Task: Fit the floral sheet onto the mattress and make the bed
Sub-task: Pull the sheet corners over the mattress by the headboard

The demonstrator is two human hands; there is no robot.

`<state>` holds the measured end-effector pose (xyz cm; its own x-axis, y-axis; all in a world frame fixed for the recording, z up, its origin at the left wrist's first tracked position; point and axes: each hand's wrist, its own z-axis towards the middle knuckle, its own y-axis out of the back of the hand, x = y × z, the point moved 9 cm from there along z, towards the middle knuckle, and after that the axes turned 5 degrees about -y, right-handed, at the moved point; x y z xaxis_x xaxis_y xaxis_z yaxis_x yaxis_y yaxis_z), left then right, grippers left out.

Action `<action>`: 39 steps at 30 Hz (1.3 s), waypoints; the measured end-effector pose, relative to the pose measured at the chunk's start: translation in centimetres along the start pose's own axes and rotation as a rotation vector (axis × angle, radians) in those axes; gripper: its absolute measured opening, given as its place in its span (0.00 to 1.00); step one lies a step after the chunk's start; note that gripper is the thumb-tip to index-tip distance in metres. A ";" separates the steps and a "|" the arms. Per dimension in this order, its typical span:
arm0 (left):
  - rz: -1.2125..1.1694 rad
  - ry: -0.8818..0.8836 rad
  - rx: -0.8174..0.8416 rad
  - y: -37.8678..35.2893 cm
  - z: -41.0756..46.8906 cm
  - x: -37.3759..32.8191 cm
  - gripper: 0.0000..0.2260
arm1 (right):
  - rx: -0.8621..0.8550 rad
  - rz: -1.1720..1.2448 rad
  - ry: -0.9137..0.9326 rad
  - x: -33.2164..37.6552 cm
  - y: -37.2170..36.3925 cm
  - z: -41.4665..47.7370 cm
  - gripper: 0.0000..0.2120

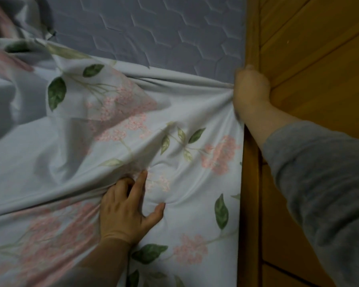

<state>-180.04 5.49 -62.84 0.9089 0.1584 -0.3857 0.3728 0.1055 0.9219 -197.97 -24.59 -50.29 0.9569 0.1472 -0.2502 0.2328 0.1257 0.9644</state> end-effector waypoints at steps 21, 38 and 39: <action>-0.030 -0.029 -0.039 0.1 -0.1 0.0 0.38 | 0.168 0.414 -0.327 1.4 -6.5 -9.7 0.29; -0.178 -0.087 0.073 4.5 -2.9 -1.5 0.40 | 0.213 0.708 -0.374 4.4 -2.4 -38.6 0.26; -0.199 -0.121 0.080 5.5 -4.2 -1.9 0.39 | 0.227 0.673 -0.382 4.5 -2.4 -40.4 0.27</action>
<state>-180.48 9.91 -57.20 0.8302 0.0234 -0.5570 0.5558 0.0443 0.8301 -201.24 15.39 -57.24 0.8881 -0.2302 0.3979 -0.4245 -0.0786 0.9020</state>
